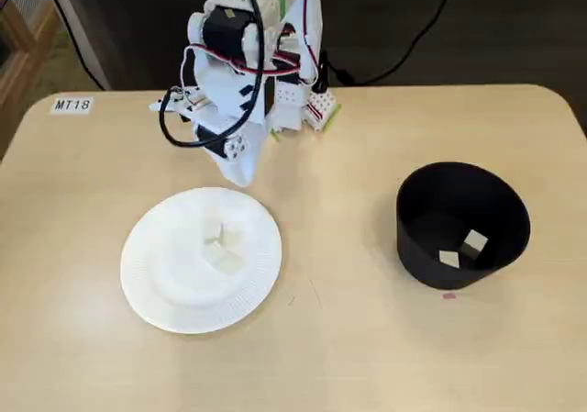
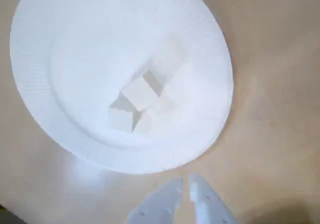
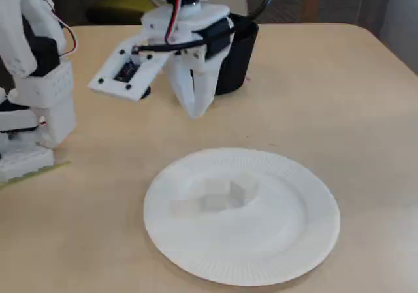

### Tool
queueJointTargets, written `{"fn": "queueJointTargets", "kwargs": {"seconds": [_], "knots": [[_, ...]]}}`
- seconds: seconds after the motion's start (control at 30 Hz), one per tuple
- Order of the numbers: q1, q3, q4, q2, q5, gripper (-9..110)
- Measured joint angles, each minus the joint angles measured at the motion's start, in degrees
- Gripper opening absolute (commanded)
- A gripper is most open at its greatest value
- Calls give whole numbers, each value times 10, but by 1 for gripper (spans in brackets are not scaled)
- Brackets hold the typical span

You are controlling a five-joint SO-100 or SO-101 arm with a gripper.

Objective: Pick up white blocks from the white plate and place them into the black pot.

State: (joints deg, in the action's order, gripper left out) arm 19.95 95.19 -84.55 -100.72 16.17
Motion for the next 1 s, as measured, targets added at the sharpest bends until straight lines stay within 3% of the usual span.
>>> {"fn": "queueJointTargets", "kwargs": {"seconds": [0.37,1.0], "knots": [[8,-52,-8,131,-65,37],[24,-163,17,289,-69,34]]}}
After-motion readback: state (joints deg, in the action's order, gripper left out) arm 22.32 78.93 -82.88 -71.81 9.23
